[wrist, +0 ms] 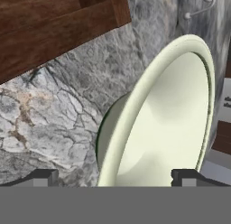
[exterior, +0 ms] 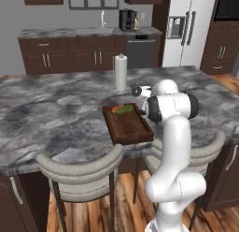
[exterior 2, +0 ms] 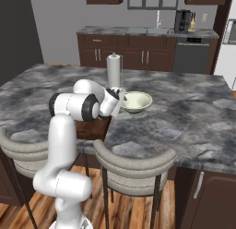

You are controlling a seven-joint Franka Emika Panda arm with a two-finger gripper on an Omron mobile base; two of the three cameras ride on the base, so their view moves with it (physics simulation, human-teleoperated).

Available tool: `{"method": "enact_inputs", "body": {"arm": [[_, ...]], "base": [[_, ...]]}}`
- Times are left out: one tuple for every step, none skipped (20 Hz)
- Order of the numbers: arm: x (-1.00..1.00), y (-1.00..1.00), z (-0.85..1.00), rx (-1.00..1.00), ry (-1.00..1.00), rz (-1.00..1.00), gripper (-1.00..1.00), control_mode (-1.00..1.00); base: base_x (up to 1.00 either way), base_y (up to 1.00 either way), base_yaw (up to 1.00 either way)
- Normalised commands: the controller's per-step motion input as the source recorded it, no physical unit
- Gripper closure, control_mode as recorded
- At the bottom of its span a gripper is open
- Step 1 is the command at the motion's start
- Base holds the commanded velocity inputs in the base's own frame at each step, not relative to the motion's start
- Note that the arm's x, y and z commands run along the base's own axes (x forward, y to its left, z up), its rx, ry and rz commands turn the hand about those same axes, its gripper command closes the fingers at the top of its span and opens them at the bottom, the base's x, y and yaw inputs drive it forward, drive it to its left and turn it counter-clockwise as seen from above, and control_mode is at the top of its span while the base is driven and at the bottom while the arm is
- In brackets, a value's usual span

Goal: Place the two vegetables and bowl onto the tray for setting up a vegetable dip station.

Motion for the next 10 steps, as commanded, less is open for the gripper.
{"method": "enact_inputs", "body": {"arm": [[0.12,-0.11,-0.07,0.00,0.00,0.00,-1.00,-1.00],[0.14,-0.11,-0.06,0.00,0.00,0.00,-1.00,-1.00],[0.16,-0.11,-0.06,0.00,0.00,0.00,-1.00,-1.00],[0.16,-0.10,-0.06,0.00,0.00,0.00,-1.00,-1.00],[0.17,-0.11,-0.06,0.00,0.00,0.00,-1.00,-1.00],[0.14,-0.14,-0.07,0.00,0.00,0.00,-1.00,-1.00],[0.13,-0.13,-0.07,0.00,0.00,0.00,-1.00,-1.00],[0.12,-0.11,-0.07,0.00,0.00,0.00,-1.00,-1.00],[0.11,-0.10,-0.07,0.00,0.00,0.00,-1.00,-1.00],[0.10,-0.11,-0.07,0.00,0.00,0.00,-1.00,-1.00]], "base": [[0.00,0.00,0.00],[0.00,0.00,0.00],[0.00,0.00,0.00],[0.00,0.00,0.00],[0.00,0.00,0.00],[0.00,0.00,0.00],[0.00,0.00,0.00],[0.00,0.00,0.00],[0.00,0.00,0.00],[0.00,0.00,0.00]]}}
